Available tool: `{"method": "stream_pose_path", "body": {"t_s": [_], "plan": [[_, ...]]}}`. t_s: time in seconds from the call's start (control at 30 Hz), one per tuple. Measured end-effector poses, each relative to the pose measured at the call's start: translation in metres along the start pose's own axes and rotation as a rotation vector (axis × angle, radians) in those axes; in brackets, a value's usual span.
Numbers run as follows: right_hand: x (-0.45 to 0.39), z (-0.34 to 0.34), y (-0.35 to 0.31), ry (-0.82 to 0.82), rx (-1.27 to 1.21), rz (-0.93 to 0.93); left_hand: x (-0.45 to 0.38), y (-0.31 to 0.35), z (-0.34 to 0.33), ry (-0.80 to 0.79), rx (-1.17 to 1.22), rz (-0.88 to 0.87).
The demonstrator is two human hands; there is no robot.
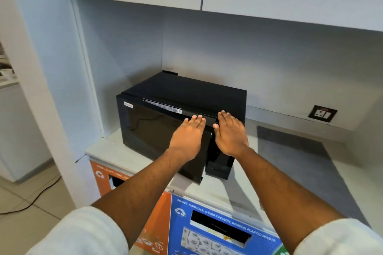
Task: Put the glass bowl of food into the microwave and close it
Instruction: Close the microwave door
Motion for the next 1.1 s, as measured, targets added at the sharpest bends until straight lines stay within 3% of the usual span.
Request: {"method": "stream_pose_path", "body": {"t_s": [0.5, 1.1], "plan": [[-0.004, -0.001, 0.001, -0.009, -0.034, -0.065, -0.033, -0.008, -0.018, 0.027, 0.047, -0.068], [-0.008, -0.003, -0.018, 0.108, -0.025, -0.232, -0.055, -0.017, -0.028, 0.05, 0.063, -0.125]]}}
Point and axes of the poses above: each hand's wrist, its own x-axis away from the middle knuckle, its own z-axis out of the back of the hand, y = z × x, the point moved 1 cm from there along -x, towards the middle knuckle, and after that the axes turned 3 degrees about z, right-handed, at the moved point
